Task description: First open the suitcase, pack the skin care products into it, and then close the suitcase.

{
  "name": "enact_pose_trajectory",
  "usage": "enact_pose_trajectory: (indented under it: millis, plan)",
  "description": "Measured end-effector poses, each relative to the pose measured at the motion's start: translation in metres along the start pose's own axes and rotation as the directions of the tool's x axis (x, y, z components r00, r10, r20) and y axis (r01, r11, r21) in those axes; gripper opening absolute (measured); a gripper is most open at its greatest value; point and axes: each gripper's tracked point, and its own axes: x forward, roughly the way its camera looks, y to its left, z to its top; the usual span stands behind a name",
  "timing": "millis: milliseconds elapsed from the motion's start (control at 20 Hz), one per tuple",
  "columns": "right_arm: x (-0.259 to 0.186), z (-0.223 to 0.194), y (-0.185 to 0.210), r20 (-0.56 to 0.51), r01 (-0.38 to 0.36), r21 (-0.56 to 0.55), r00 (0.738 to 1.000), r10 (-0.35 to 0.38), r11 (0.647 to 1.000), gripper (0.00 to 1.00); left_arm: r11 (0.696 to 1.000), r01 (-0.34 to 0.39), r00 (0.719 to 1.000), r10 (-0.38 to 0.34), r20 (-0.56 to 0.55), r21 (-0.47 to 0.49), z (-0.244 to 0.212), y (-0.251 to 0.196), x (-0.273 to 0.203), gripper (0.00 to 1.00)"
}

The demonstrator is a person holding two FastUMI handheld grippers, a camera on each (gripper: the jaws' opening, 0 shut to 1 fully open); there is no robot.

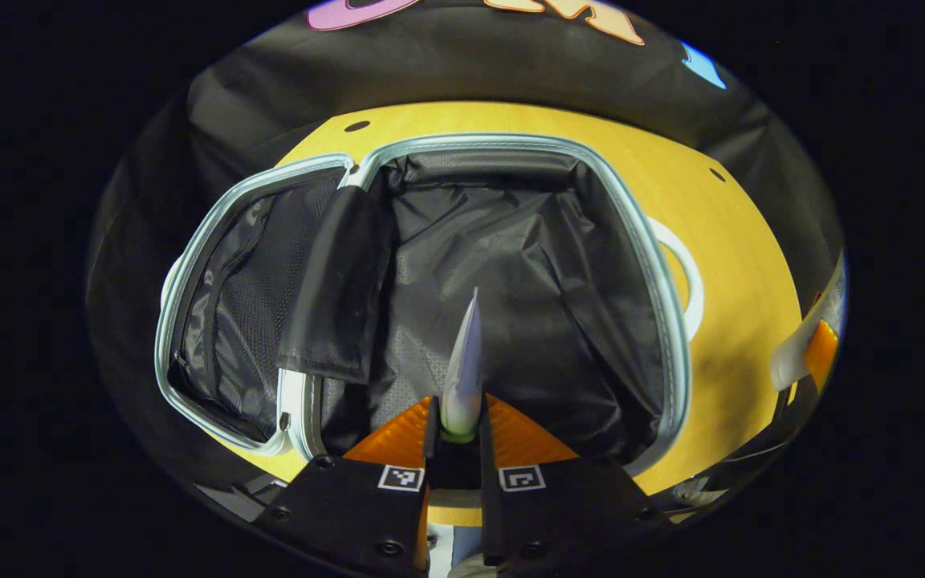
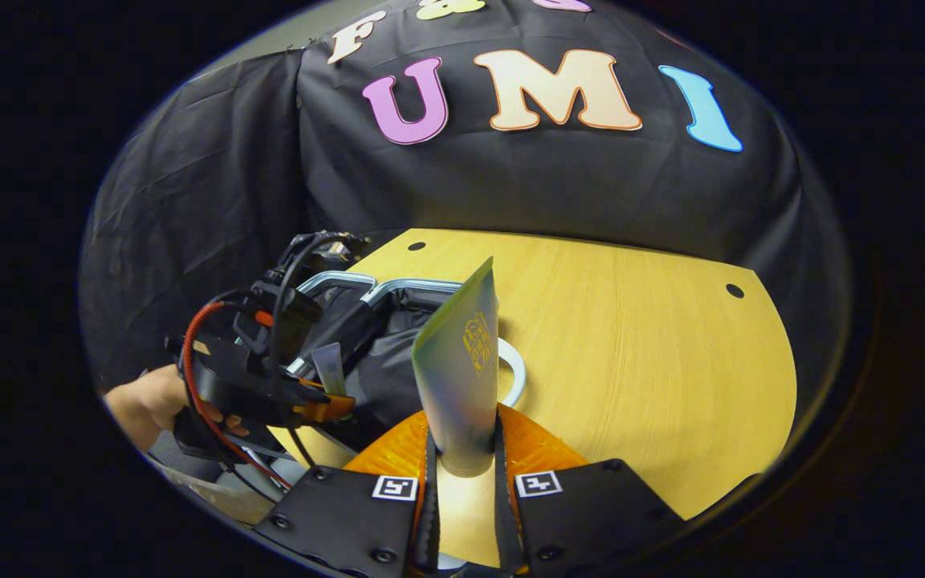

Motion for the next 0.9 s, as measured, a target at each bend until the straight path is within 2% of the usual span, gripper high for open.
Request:
enact_pose_trajectory:
  millis: [200,300,400,500,550,600,750,800,850,900]
  plan:
    - [0.012,0.004,0.021,-0.026,-0.035,0.003,0.999,0.035,0.999,0.30,1.000,0.009,1.000,-0.009,0.000,-0.009,0.004,0.003,0.014,0.21]
    - [0.020,0.003,0.031,-0.045,-0.057,0.002,0.997,0.057,0.998,0.30,0.998,0.059,0.998,-0.059,0.012,-0.025,0.007,-0.006,0.012,0.24]
    - [0.028,-0.001,0.042,-0.072,-0.076,0.006,0.994,0.077,0.997,0.30,0.992,0.123,0.992,-0.122,0.023,-0.038,0.011,-0.015,0.006,0.35]
    - [0.039,-0.005,0.050,-0.102,-0.084,0.014,0.991,0.085,0.996,0.30,0.987,0.156,0.985,-0.152,0.085,-0.039,0.028,-0.014,-0.007,0.56]
    - [0.045,-0.008,0.055,-0.123,-0.085,0.016,0.989,0.086,0.996,0.30,0.987,0.157,0.980,-0.150,0.128,-0.043,0.039,-0.009,-0.014,0.64]
    - [0.053,-0.012,0.058,-0.146,-0.086,0.020,0.985,0.088,0.996,0.30,0.986,0.161,0.969,-0.148,0.200,-0.051,0.057,-0.003,-0.023,0.68]
    - [0.073,-0.030,0.069,-0.218,-0.085,0.058,0.971,0.096,0.995,0.26,0.985,0.166,0.917,-0.134,0.376,-0.053,0.101,0.021,-0.054,0.80]
    - [0.083,-0.034,0.073,-0.241,-0.075,0.073,0.966,0.091,0.994,0.30,0.986,0.160,0.905,-0.125,0.407,-0.052,0.110,0.033,-0.062,0.83]
    - [0.093,-0.040,0.078,-0.264,-0.069,0.088,0.960,0.090,0.994,0.30,0.988,0.143,0.898,-0.107,0.426,-0.053,0.115,0.046,-0.065,0.92]
    - [0.103,-0.046,0.082,-0.285,-0.059,0.105,0.955,0.087,0.993,0.26,0.990,0.127,0.892,-0.089,0.443,-0.059,0.118,0.060,-0.071,0.96]
